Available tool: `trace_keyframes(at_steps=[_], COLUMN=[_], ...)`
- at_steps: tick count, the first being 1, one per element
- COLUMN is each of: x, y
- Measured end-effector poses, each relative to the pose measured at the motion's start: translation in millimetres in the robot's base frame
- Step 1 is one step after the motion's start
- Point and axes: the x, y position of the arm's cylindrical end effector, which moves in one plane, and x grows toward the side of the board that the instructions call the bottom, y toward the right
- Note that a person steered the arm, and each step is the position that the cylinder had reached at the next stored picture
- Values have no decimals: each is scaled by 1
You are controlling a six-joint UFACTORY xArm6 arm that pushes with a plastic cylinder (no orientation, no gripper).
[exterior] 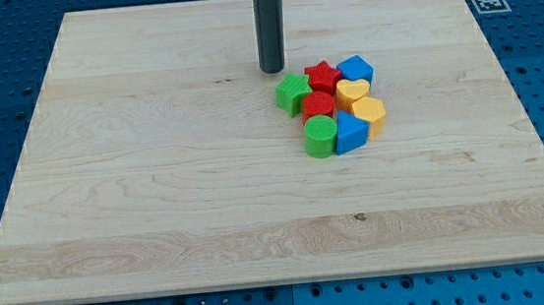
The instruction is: Nudge the green circle along with blue triangle a bit right
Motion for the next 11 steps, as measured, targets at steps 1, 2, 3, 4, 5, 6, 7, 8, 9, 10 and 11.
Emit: trace_keyframes(at_steps=[1, 2, 3, 4, 5, 6, 7, 8, 9, 10, 11], x=[-1, -31, -38, -42, -49, -49, -49, -28, -23, -9, 20], y=[0, 0, 0, -5, -26, -26, -26, -49, -53, -56, -61])
